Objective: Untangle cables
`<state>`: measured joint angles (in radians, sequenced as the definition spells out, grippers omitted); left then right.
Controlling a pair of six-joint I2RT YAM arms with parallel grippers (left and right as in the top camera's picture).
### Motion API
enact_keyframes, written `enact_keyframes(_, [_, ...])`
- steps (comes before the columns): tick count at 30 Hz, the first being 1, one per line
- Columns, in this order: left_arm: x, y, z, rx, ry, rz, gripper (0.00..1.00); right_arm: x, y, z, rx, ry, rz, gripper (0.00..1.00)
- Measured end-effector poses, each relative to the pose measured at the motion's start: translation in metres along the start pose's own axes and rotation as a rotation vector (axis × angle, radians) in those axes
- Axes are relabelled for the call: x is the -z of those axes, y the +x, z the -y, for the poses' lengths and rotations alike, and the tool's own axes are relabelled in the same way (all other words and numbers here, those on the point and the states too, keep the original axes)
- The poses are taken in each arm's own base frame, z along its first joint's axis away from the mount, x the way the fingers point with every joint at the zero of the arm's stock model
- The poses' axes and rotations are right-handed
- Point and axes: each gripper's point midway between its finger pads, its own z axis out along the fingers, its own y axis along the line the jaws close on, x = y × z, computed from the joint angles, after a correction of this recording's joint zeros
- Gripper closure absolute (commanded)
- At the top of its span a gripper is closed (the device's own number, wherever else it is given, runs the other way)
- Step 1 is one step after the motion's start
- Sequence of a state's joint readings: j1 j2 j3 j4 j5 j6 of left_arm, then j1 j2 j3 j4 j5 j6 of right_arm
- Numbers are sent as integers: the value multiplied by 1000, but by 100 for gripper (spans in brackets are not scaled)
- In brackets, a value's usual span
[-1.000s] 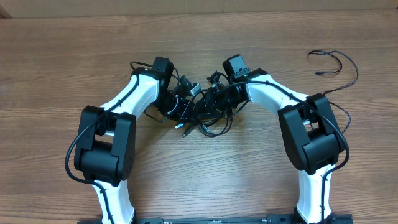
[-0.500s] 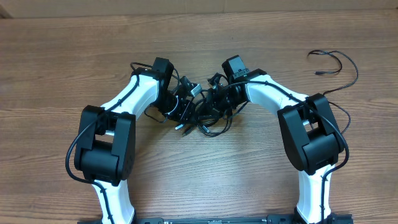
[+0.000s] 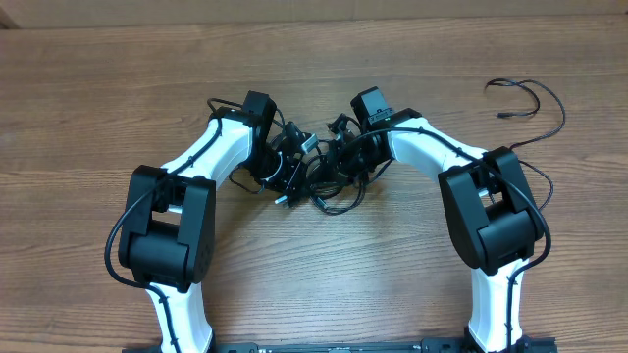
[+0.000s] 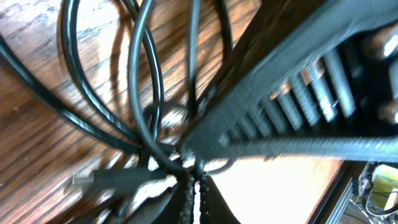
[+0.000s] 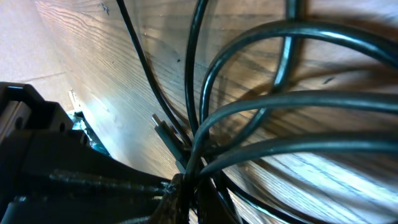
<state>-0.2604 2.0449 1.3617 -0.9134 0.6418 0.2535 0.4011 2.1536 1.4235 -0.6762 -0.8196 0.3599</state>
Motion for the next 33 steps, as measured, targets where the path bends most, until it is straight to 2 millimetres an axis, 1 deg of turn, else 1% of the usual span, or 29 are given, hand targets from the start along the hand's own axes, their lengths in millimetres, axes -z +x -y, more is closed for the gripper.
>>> enact_keyframes(6, [1,3,-8,20,-39,-13,96,19,-12,16,-14,0,38,96])
enact_keyframes(8, [2,3,-9,22,-44,-13,96,22,-14,19,-10,4,48,96])
enact_keyframes(14, [2,1,-8,20,-37,-3,95,22,-13,19,2,7,44,96])
enact_keyframes(16, [2,-2,-6,8,-19,8,90,21,-13,19,-10,7,42,96])
enact_keyframes(18, [2,-5,0,-21,13,23,87,20,-12,19,-29,7,41,95])
enact_keyframes(19, [2,-6,3,-33,30,31,87,20,-12,18,-42,7,40,91])
enact_keyframes(21, [1,-10,7,-61,51,47,89,20,-12,18,-66,6,40,75])
enact_keyframes(22, [1,-12,8,-74,53,55,89,20,-12,19,-75,8,40,71])
enact_keyframes(25, [0,-15,8,-85,49,62,89,20,-12,19,-84,11,43,66])
enact_keyframes(28, [0,-16,7,-88,44,65,89,20,-13,20,-90,18,45,66])
enact_keyframes(31, [0,-16,7,-88,42,64,90,20,-13,27,-113,56,53,67])
enact_keyframes(33, [-1,-17,8,-95,41,66,90,21,-12,33,-141,85,56,73])
